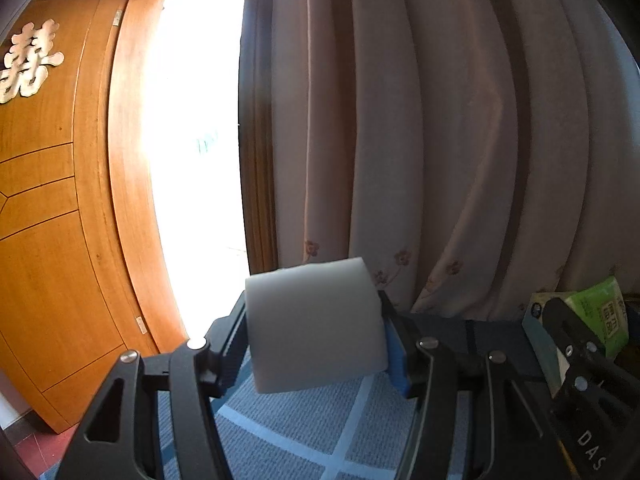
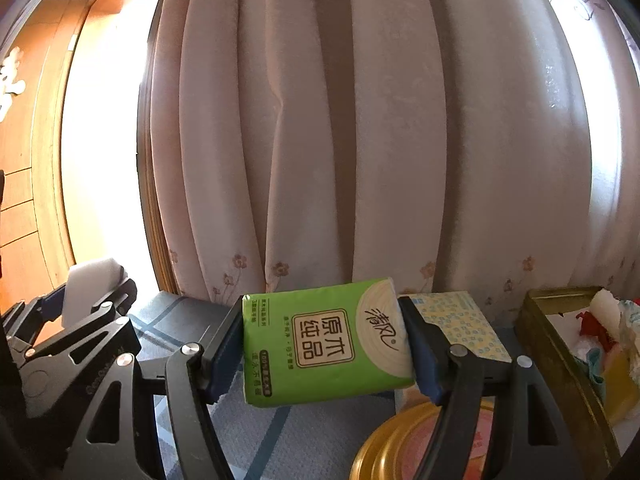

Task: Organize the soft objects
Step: 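Carry the green tissue pack and white sponge over the gold tray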

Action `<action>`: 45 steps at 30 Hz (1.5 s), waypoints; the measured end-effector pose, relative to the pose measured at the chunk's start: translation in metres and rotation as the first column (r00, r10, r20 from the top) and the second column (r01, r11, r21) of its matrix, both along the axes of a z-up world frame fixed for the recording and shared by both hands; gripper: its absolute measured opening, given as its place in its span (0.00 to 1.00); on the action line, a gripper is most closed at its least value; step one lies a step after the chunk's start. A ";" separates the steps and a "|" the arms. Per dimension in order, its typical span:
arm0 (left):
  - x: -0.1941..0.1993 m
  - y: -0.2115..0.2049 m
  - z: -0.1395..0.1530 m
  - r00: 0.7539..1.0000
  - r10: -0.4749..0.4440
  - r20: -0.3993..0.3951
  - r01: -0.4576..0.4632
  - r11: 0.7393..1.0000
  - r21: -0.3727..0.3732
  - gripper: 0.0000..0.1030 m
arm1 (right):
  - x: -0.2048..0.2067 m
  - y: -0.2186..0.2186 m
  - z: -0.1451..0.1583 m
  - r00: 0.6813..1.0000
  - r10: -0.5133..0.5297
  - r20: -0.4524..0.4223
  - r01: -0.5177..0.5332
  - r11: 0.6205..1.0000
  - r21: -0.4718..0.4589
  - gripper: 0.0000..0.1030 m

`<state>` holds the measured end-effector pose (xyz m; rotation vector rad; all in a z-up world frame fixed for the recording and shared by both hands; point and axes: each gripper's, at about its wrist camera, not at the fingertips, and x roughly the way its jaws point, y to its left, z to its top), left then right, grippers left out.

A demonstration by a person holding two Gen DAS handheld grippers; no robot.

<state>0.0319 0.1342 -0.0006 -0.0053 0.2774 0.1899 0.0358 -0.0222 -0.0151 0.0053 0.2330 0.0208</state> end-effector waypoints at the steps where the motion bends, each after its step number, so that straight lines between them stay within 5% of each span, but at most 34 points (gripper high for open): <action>1: -0.003 0.000 0.001 1.000 0.001 0.002 -0.001 1.000 0.000 0.56 | -0.001 0.000 0.000 1.000 0.000 0.003 0.000 1.000 -0.005 0.71; 32: -0.033 -0.020 -0.009 1.000 -0.023 0.017 0.023 1.000 0.004 0.56 | -0.049 -0.031 -0.001 0.998 0.028 0.055 -0.027 0.999 -0.022 0.71; 45: -0.043 -0.043 -0.009 0.999 -0.053 0.011 0.053 0.999 0.010 0.56 | -0.095 -0.048 0.004 0.976 -0.027 0.214 0.041 0.997 -0.058 0.71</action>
